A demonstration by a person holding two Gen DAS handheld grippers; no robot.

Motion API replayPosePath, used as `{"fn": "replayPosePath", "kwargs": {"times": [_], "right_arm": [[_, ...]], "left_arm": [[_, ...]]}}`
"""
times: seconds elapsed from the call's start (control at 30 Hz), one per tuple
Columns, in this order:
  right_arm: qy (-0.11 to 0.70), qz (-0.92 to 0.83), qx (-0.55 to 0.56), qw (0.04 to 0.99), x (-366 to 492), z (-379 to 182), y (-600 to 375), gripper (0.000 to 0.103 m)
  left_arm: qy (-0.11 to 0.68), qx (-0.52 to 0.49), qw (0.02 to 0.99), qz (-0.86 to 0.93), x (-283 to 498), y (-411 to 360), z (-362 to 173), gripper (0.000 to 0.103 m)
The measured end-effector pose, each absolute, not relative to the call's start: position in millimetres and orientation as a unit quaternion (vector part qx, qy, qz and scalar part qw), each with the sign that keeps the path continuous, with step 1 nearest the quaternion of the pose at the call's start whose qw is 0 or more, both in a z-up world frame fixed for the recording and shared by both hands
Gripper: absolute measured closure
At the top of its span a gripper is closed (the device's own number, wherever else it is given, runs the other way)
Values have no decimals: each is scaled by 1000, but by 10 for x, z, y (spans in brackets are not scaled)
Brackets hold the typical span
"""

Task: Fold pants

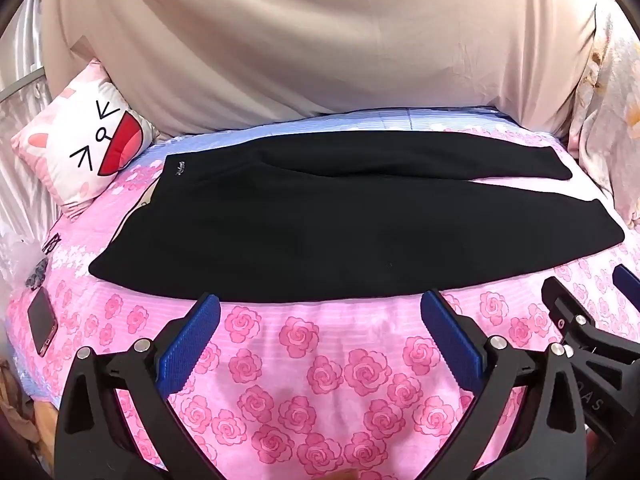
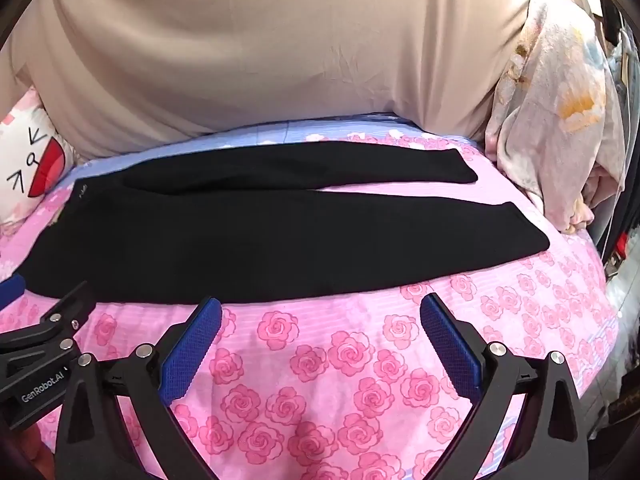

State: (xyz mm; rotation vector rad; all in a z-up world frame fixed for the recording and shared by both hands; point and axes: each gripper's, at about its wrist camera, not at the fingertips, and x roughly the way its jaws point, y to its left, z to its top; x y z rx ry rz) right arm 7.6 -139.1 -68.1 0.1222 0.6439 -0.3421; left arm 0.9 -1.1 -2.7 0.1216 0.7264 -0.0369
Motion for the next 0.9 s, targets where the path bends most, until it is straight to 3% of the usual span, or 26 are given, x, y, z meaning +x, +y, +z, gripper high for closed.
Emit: {"fn": "replayPosePath", "kwargs": {"times": [0.9], "right_arm": [[295,-166,51,940,-99,-656,-1340,5]], "left_arm": [[356,54,933,-14,-48,-7,2,5]]}}
